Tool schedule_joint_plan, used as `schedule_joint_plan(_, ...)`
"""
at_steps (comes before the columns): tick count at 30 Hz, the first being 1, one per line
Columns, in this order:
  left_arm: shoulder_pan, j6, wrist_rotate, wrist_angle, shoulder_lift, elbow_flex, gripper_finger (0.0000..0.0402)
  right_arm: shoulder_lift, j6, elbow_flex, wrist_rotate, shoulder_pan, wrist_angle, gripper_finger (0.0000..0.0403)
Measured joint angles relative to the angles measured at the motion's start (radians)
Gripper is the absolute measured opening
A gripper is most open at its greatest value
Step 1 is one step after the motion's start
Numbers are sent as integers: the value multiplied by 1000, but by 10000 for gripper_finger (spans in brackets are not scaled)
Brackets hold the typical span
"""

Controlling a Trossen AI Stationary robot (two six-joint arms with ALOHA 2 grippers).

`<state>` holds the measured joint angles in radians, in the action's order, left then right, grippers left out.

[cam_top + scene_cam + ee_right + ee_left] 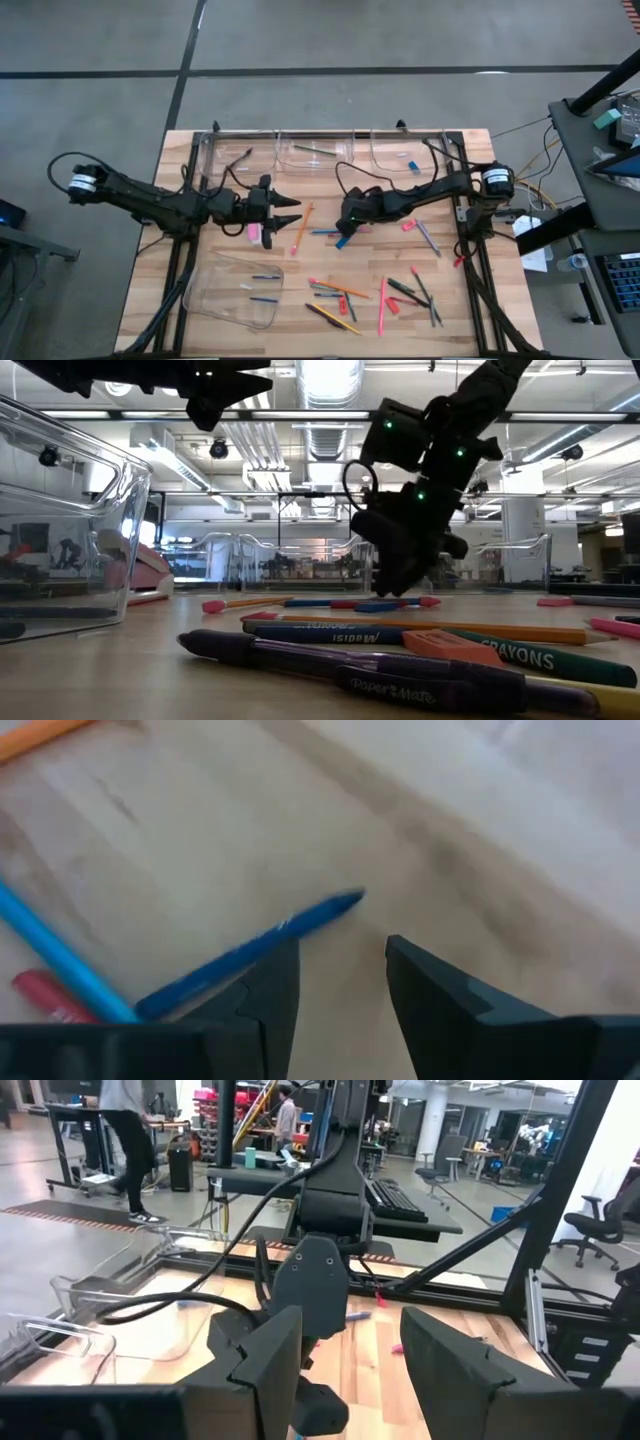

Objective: Sort crayons/erasers/pens/pencils in bins
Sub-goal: Put the blue crayon into the bottom left transparent bin

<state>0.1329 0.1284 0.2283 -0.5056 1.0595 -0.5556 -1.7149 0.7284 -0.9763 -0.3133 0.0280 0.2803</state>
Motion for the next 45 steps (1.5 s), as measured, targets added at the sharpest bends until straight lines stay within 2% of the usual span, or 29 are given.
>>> schedule_joint_plan(8, 0, 0, 0, -1, 0, 0, 159, -3, 37, 31, 52, 12, -92, 146)
schedule_joint_plan(27, 8, 47, 7, -1, 0, 0, 159, -3, 38, 31, 78, 20, -219, 153)
schedule_joint_plan(33, 13, 50, 7, -1, 0, 0, 159, -3, -22, 31, 81, 23, -229, 153)
schedule_joint_plan(45, 13, 50, 6, -1, 0, 0, 159, -3, -96, 18, 167, 55, -293, 159)
